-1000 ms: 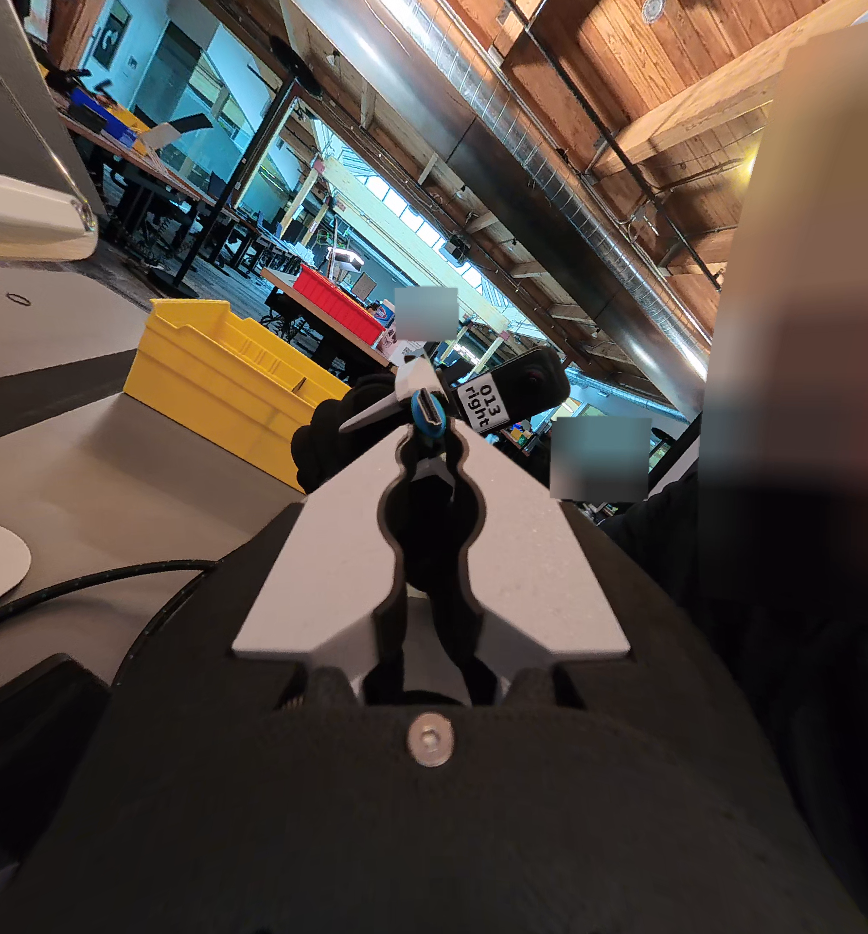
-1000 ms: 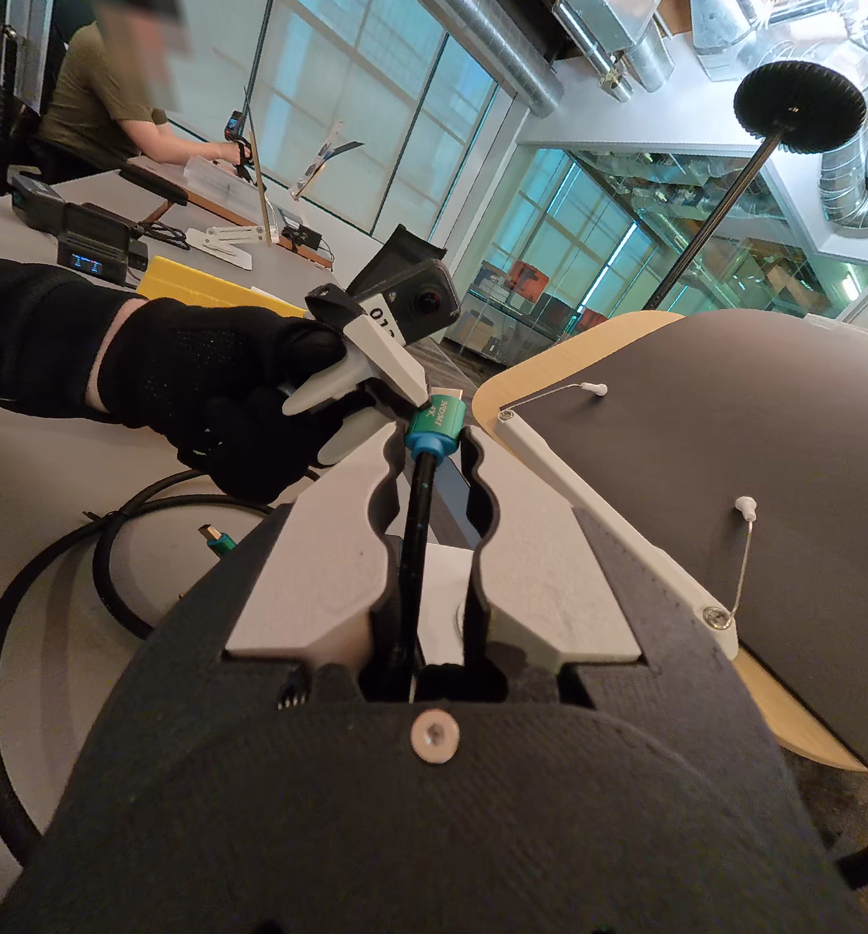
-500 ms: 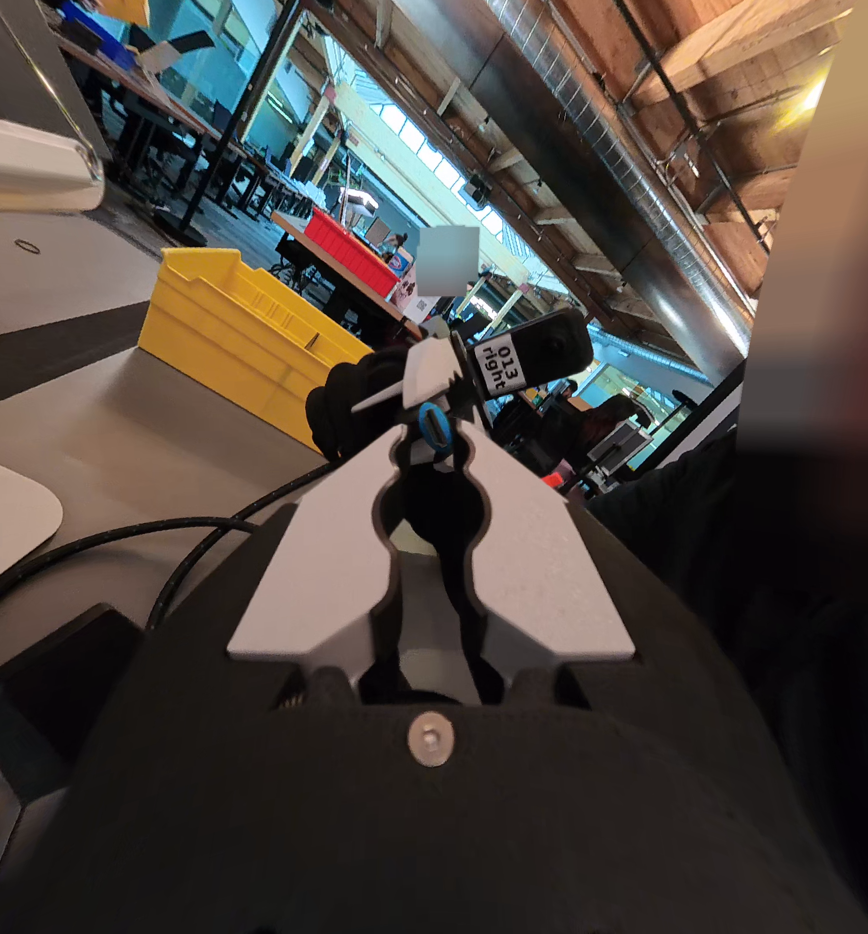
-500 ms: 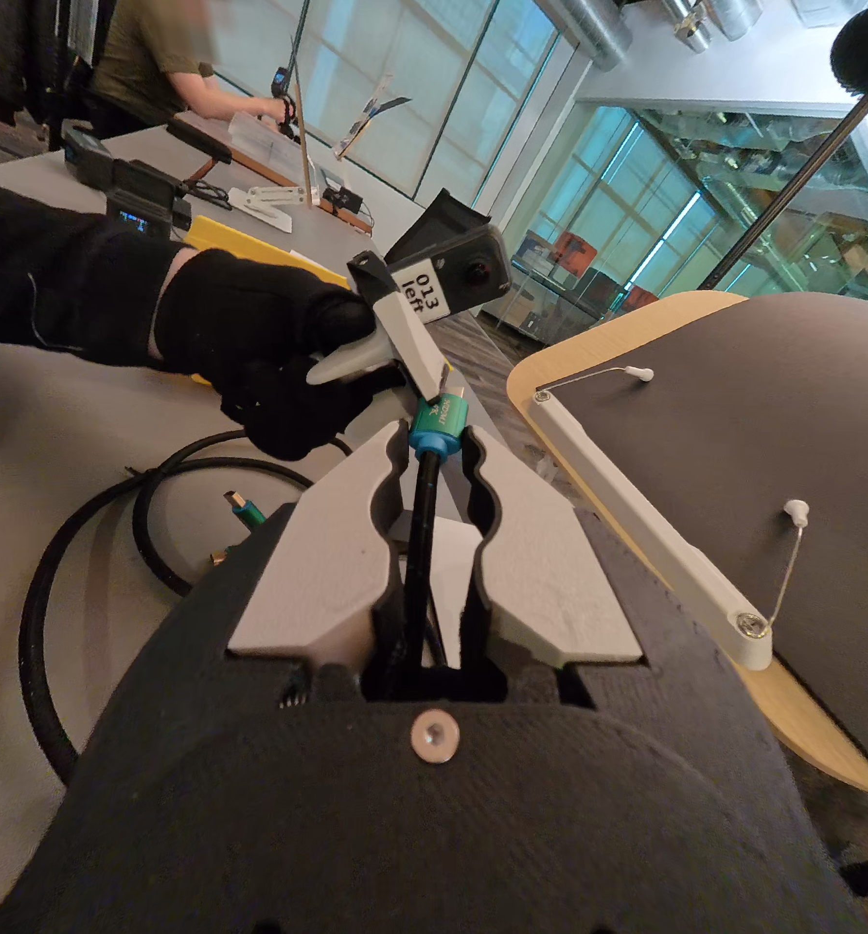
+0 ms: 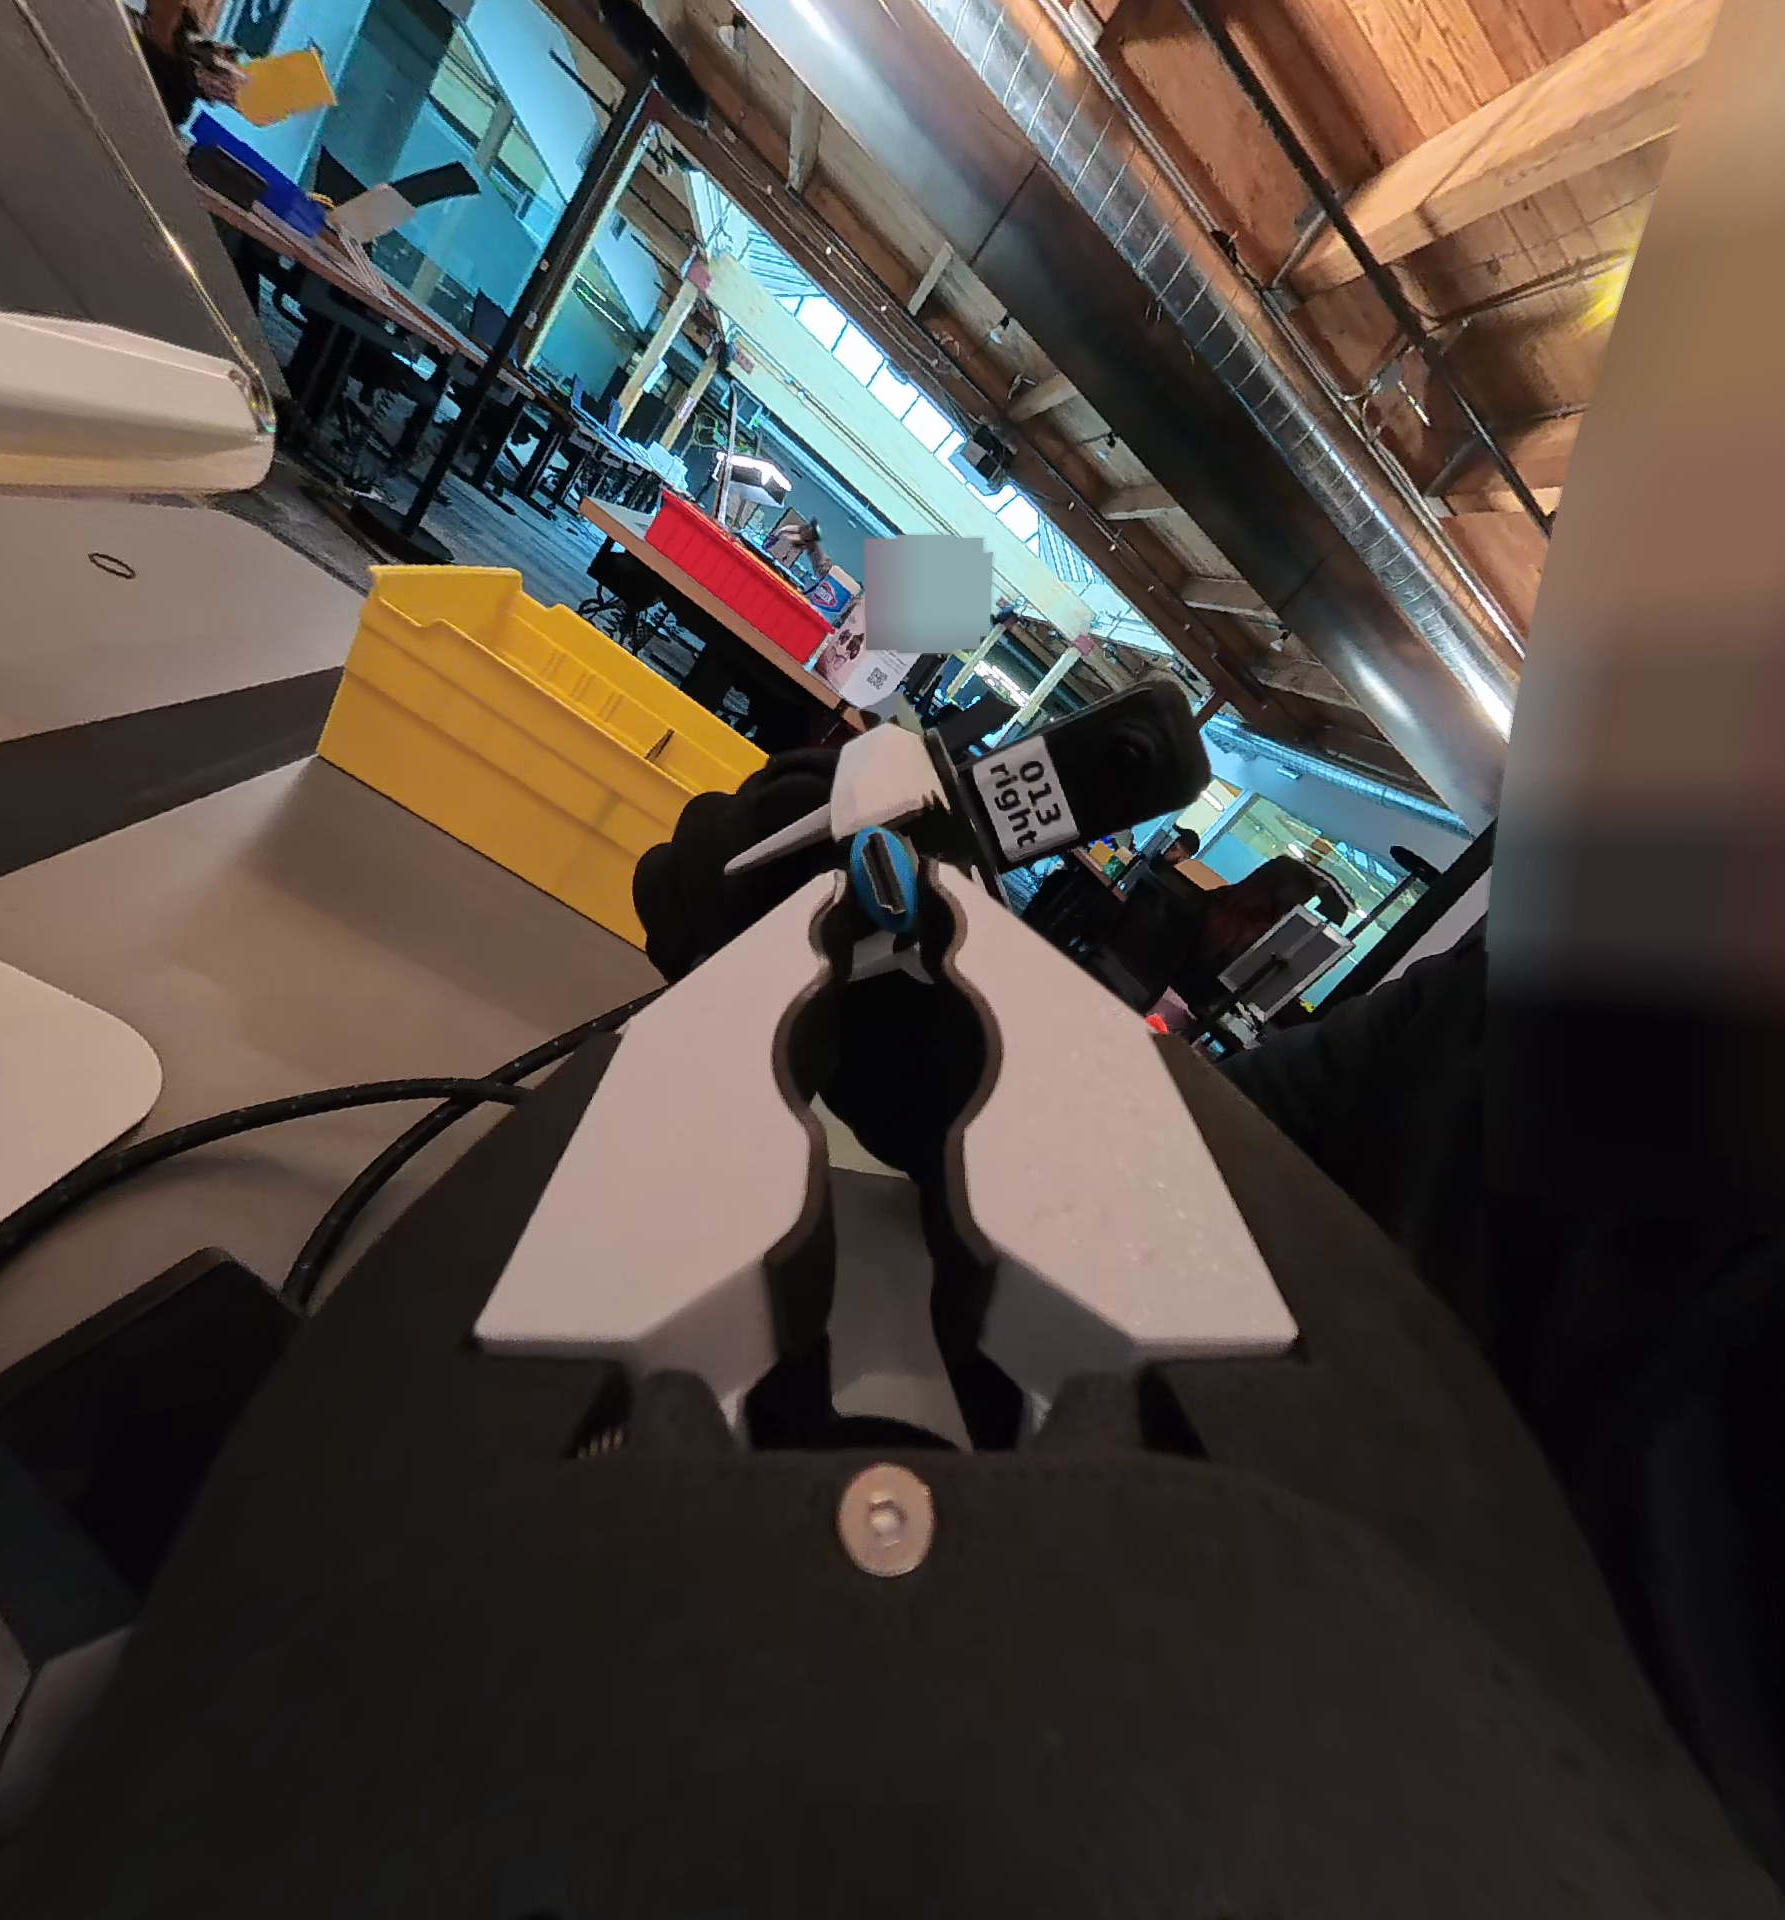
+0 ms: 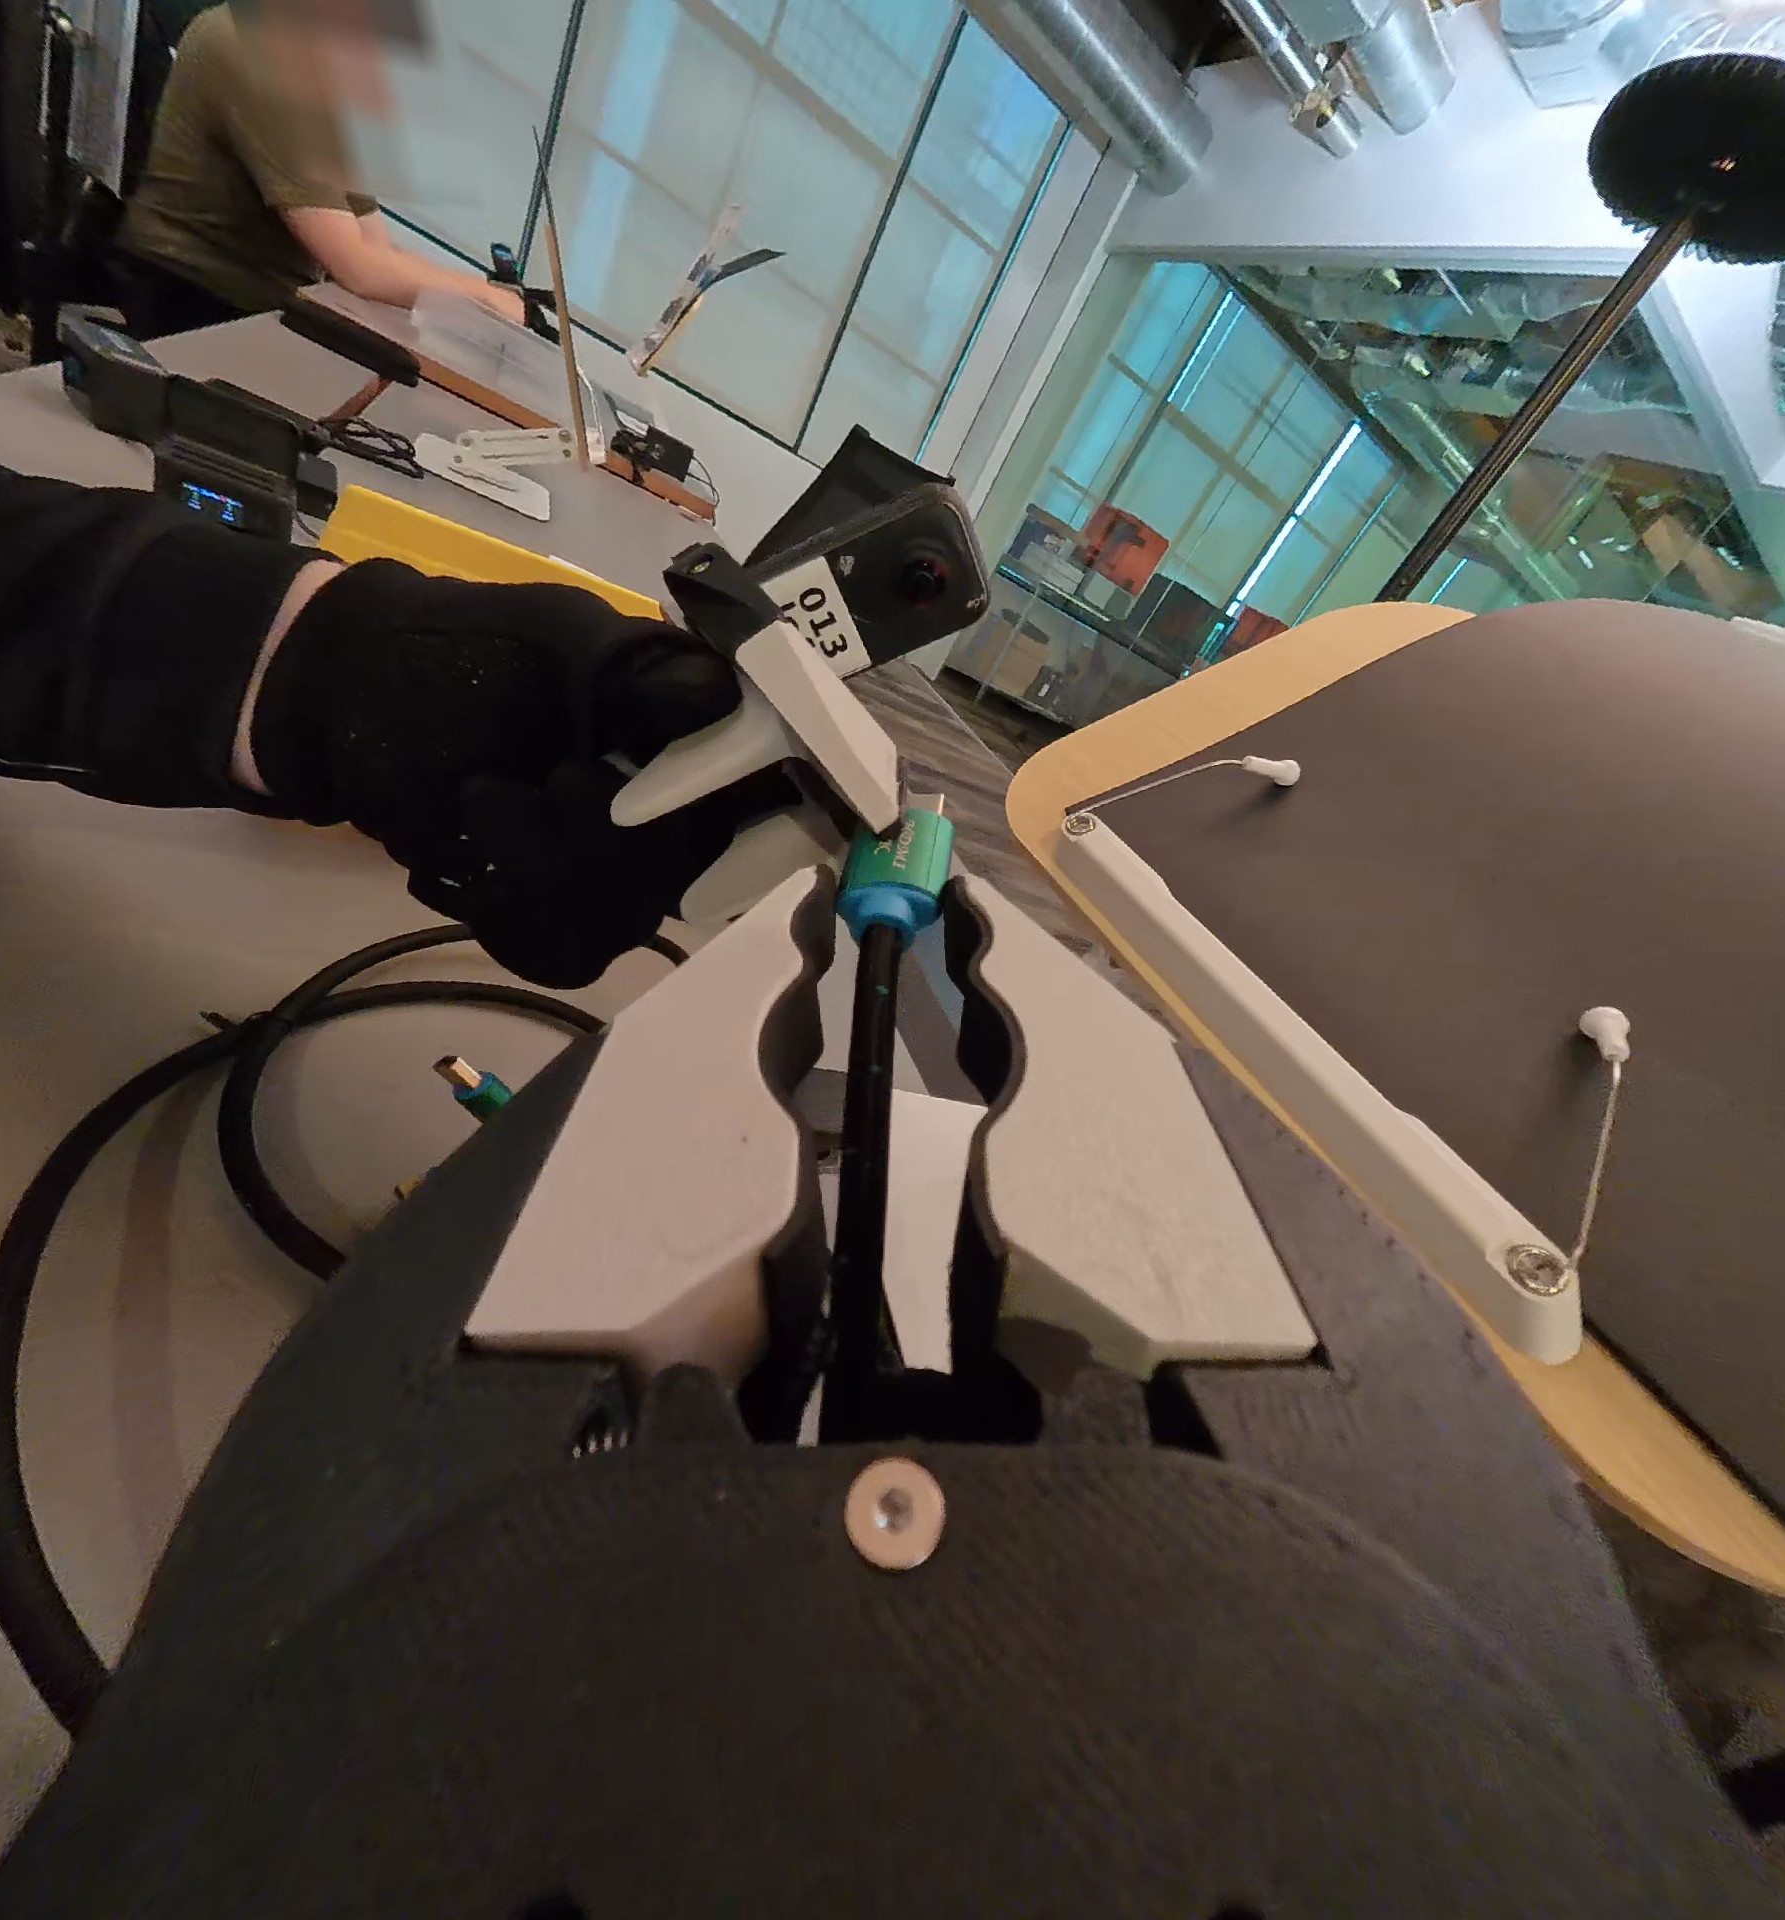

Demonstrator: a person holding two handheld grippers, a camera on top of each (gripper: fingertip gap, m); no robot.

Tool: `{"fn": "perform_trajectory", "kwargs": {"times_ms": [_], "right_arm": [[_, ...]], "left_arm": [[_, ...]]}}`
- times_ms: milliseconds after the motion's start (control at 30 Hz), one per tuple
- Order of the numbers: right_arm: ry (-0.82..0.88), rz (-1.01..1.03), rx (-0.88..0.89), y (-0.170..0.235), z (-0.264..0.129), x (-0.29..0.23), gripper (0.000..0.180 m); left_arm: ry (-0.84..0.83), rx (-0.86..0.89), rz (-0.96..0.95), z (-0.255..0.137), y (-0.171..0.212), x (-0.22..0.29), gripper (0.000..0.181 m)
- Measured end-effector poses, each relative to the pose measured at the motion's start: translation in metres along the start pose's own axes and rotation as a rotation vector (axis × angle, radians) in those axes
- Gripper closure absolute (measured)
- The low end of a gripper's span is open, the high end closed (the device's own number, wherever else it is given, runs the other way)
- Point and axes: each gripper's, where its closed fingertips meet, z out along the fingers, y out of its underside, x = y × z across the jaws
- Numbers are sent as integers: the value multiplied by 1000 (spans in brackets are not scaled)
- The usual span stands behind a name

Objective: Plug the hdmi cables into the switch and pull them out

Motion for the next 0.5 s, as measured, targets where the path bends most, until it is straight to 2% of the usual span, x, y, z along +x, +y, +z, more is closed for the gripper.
{"fn": "perform_trajectory", "kwargs": {"times_ms": [500], "right_arm": [[18,37,12,-4,1,2,161]], "left_arm": [[78,69,-71,-1,-3,1,171]]}}
